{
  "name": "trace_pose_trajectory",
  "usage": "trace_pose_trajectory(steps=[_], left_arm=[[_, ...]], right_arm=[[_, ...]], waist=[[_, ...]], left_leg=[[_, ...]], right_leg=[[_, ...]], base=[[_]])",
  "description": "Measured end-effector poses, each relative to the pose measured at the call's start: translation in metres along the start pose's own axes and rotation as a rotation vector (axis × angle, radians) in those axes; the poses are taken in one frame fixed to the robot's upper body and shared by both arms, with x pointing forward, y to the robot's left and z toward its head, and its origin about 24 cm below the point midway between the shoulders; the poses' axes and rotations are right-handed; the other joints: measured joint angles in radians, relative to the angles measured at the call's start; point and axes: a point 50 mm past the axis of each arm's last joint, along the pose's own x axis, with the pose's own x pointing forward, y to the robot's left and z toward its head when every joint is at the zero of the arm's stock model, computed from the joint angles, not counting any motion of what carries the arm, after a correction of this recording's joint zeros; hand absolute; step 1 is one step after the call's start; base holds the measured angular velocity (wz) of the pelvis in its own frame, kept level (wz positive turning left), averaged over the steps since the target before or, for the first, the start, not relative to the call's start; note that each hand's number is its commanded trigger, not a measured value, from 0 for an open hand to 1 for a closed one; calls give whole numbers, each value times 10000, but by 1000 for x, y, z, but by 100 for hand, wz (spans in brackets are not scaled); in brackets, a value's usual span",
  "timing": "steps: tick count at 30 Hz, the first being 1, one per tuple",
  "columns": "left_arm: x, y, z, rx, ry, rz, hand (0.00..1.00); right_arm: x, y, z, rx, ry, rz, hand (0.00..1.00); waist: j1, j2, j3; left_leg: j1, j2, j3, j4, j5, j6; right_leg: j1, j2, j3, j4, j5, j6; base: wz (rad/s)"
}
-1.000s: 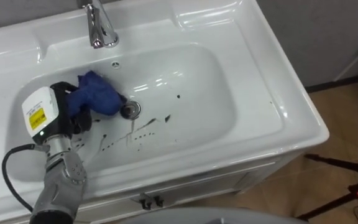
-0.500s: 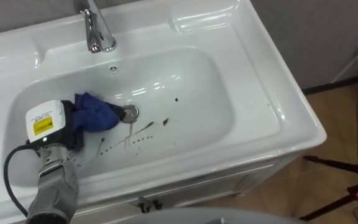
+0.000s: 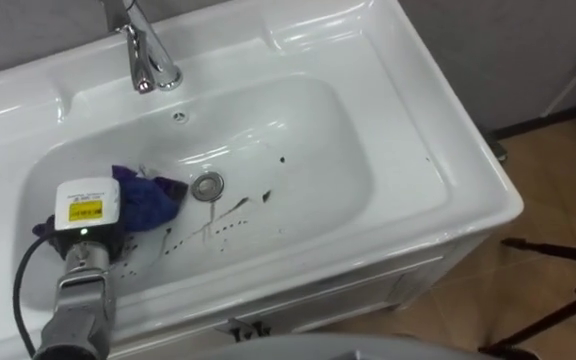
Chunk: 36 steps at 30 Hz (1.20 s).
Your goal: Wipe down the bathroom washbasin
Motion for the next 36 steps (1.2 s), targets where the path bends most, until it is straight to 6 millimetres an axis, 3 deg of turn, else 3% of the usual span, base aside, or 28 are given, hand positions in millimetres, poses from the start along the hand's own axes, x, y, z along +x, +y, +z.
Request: trace_pose_trajectory(steps=[14, 22, 36], left_arm=[[4, 3, -11, 1325, -213, -423, 100], [8, 3, -19, 1616, -90, -1029, 100], [7, 2, -30, 2237, 67, -1413, 100]], right_arm=[[0, -6, -5, 319, 223, -173, 0], [0, -7, -9, 241, 693, -155, 0], [-2, -18, -5, -41, 774, -620, 0]], waist=[[-212, 90, 0], [-215, 257, -87], [-67, 359, -74]], left_leg=[[-187, 1, -27, -4, 31, -43], [-229, 21, -30, 44, 30, -43], [-175, 50, 11, 31, 34, -50]], right_leg=[[-193, -14, -116, 75, -12, -26], [-174, -13, -193, 18, 1, -49], [-194, -5, -225, 129, -30, -94]], base=[[1], [0], [-4]])
